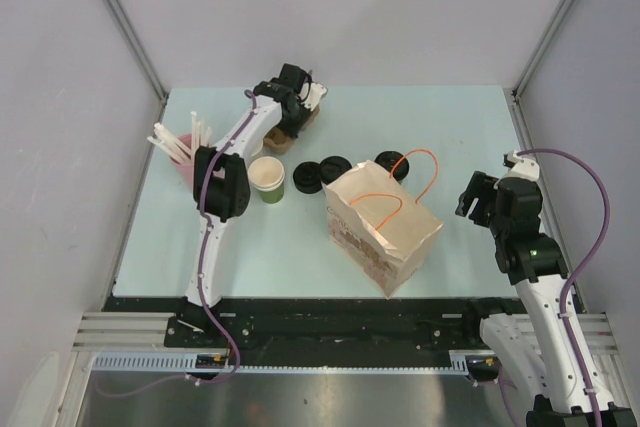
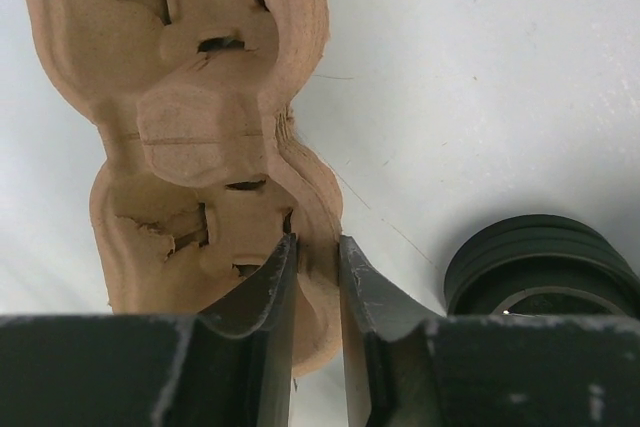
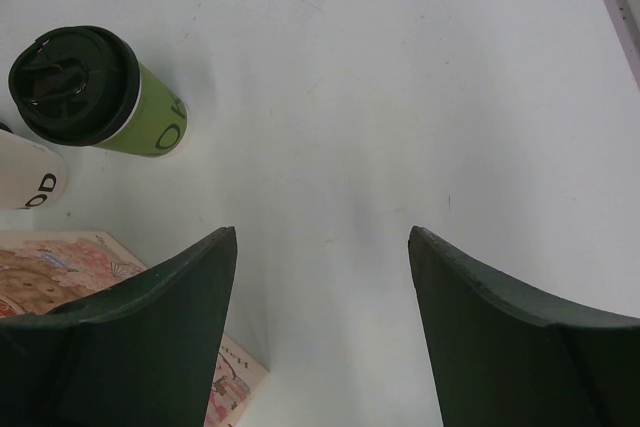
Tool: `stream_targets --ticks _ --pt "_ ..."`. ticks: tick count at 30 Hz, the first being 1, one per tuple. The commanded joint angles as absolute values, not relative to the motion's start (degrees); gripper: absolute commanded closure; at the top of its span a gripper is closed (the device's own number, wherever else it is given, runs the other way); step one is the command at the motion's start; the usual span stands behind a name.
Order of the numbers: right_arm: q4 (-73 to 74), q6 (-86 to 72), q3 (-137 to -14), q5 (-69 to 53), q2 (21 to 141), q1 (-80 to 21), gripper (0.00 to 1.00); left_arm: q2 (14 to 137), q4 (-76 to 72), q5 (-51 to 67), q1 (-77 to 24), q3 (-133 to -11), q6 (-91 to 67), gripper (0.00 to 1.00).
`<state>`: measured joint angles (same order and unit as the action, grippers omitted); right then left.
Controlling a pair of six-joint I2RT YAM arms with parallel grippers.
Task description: Pack the takeout coffee
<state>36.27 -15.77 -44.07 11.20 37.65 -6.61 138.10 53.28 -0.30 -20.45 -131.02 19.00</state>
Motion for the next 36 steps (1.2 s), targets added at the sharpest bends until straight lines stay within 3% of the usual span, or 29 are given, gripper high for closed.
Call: stream_targets --ticks 1,6,8,11,15,19,22,23,36 --pt "36.0 -15.0 -45.4 10.9 37.1 -6.4 0.25 135.2 52.4 -3.9 -20.1 -133.4 21.0 0.74" --pt "35.9 -14.9 -45.4 10.6 37.4 -6.5 0.25 135.1 52.5 -4.1 -20.0 -133.6 20.6 0.59" --pt "35.9 -14.9 -45.4 10.6 37.5 -6.3 0.25 135.2 52.5 -4.5 -20.0 -133.9 20.6 0.58" --pt "35.9 -15.0 -45.4 10.5 37.5 -6.5 0.25 135.1 52.5 -4.6 -19.9 -133.9 20.7 0.67" --pt "35.9 -15.0 -45.4 10.4 37.5 -6.5 0.25 135.2 52.5 -3.3 -19.6 -133.0 20.8 0.7" --pt "35.9 -14.9 -45.4 10.5 37.5 -6.5 0.25 135.2 52.5 -3.0 -19.4 -132.5 20.7 0.79" --pt "35.9 -14.9 -45.4 10.2 37.5 -6.5 0.25 135.0 52.5 -2.6 -19.3 -132.4 21.2 0.88" --pt "35.8 -14.9 -45.4 10.2 37.6 -6.5 0.25 135.0 52.5 -2.5 -19.4 -132.4 21.4 0.98" --pt "35.8 -14.9 -45.3 10.1 37.5 -6.5 0.25 131.3 48.7 -6.5 -20.3 -131.4 24.1 1.0"
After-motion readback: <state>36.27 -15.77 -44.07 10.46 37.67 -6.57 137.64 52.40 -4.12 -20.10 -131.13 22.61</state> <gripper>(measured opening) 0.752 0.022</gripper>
